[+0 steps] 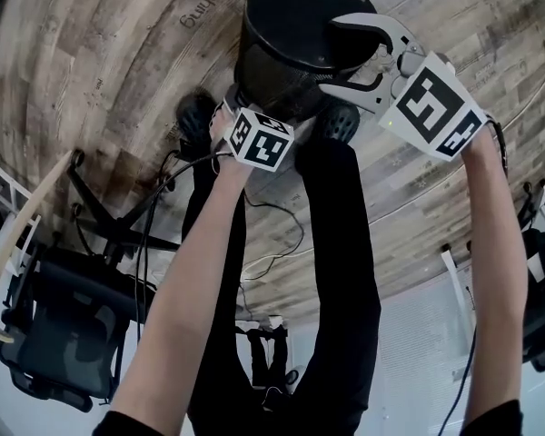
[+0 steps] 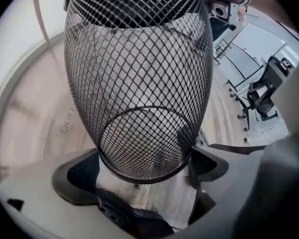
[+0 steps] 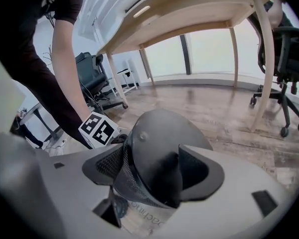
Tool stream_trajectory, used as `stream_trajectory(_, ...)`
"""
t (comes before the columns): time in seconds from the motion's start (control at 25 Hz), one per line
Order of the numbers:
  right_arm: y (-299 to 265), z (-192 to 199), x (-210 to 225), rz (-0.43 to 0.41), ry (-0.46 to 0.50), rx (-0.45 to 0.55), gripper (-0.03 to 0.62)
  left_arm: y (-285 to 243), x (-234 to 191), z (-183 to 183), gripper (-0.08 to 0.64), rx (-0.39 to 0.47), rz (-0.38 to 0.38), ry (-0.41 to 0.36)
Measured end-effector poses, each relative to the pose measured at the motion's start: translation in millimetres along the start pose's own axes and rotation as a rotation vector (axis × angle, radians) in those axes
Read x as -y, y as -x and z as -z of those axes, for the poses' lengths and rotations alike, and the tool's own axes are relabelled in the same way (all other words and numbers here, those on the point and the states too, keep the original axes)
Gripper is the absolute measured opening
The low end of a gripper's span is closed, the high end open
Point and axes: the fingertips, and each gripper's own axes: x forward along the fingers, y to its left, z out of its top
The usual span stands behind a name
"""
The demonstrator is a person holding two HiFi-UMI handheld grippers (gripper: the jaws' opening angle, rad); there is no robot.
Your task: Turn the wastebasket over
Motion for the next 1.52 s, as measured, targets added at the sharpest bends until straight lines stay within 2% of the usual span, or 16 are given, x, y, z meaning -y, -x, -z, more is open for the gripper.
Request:
stream_trajectory(0.24,-2.1,-11.1,9.9,0.064,0.007,0.056,0.334,4.2,-16.4,-8.4,0.56,-0.021,0.034,-0.043)
stream_trajectory(0.44,-7.2,-15.6,1.9,0.082,0.04,0.06,0.334,4.3,-20.3,-1.8,0.56,-0.041,0.021,-0.049)
stream_trajectory(0.72,-6.9,-13.8,-2.8,0.095,0.03,0.061,0.334,9.8,-24.9,3.5,0.558,-0.016,-0.015,-0.043)
stream_trajectory(0.96,-11.5,-14.6,-11.6,0.092,0.056,0.044,0.334,22.6,-28.6,1.8,0.558,0.016,0.007,-0.028)
stream_trajectory(1.2,-15.3,-14.9,-19.7,0.093,0.047,0.037,0.334,55.7,-23.9,-7.1,0.557,0.115,0.042,-0.031)
stream_trajectory(1.32,-15.1,-15.8,-17.6,0.104,0.008,0.048,0.334,74.1,-21.6,-23.7,0.557,0.195,0.055,0.007)
stream_trajectory(1.44,-16.9,-17.9,-19.3,0.109,-0.018,0.054,0.334,89.7,-21.2,-39.5,0.557,0.274,0.035,0.046)
stream_trajectory(1.52,-17.4,-18.7,-20.5,0.107,-0.022,0.052,0.334,99.4,-23.7,-52.5,0.557,0.331,-0.005,0.042)
